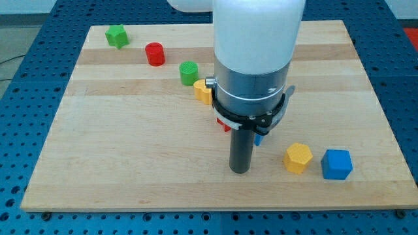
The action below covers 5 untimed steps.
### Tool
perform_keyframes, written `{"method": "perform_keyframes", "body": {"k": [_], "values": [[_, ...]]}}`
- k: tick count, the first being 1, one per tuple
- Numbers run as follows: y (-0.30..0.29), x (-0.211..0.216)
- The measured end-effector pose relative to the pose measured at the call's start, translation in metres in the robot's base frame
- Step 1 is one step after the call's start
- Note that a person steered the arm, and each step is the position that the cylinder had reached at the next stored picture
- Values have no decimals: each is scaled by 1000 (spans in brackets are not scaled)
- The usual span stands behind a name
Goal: Move the arm to the bottom of the board
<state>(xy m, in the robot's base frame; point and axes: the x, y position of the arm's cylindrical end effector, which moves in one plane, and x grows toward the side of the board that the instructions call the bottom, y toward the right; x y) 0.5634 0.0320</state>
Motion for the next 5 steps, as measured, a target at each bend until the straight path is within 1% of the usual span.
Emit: {"method": "perform_keyframes", "body": {"k": [1,2,3,4,5], "values": [[-19,17],[-26,46],[-7,36],[1,6],[45,-7]]}}
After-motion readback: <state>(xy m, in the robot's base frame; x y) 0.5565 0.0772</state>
